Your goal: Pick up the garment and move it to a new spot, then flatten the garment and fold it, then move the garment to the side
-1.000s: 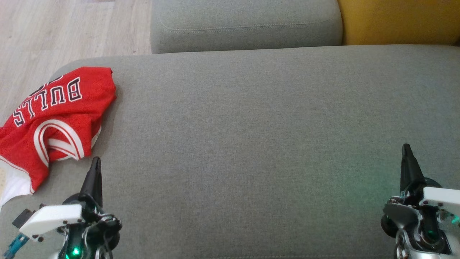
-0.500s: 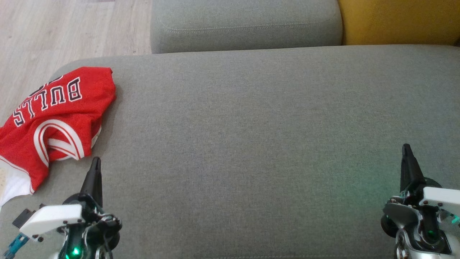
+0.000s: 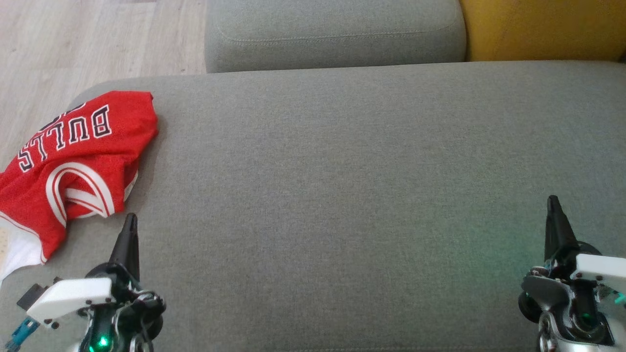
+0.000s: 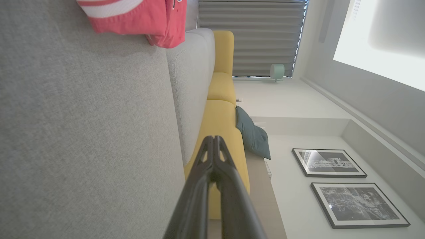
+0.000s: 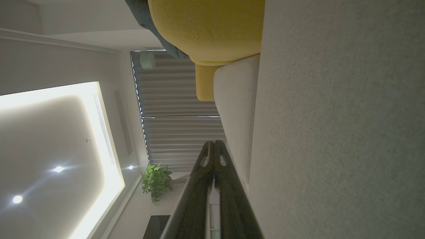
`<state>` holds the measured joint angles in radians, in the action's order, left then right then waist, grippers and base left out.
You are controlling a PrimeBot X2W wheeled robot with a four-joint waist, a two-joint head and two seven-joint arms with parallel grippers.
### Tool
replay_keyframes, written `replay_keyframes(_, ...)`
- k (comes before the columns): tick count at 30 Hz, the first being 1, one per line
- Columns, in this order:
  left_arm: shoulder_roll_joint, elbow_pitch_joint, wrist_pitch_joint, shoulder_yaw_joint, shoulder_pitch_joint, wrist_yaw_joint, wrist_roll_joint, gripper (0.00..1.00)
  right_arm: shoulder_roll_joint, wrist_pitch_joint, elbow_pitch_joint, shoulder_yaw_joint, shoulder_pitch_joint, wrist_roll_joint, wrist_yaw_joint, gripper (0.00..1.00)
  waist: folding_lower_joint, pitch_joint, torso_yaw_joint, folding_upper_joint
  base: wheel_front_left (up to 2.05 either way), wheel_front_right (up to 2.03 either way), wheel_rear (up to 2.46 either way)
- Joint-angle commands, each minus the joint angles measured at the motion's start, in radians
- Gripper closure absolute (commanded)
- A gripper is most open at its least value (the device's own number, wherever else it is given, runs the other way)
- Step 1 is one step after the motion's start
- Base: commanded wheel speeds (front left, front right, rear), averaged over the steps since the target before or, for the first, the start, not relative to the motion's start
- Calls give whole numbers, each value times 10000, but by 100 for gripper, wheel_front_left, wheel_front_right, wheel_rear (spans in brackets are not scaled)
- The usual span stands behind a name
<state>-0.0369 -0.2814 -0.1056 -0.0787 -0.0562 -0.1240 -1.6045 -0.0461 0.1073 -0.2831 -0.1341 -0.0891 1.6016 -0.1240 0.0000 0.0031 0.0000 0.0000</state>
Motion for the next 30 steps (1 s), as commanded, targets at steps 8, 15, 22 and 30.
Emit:
replay_keyframes(8,-133,366,-73,-346,-517,-67,-46,100,-41,56,384,208,-188,74,-67,100,0,0,0,0,0,0,0)
replay_keyframes(15,-133,366,-73,-346,-517,-67,-46,100,-41,56,384,208,-188,74,-67,100,0,0,0,0,0,0,0)
replay_keyframes(22,-133,366,-73,-346,-517,-67,-46,100,-41,56,384,208,-188,74,-67,100,0,0,0,0,0,0,0)
replay_keyframes(30,-133,366,-73,-346,-517,-67,-46,100,-41,56,384,208,-188,75,-67,100,0,0,0,0,0,0,0)
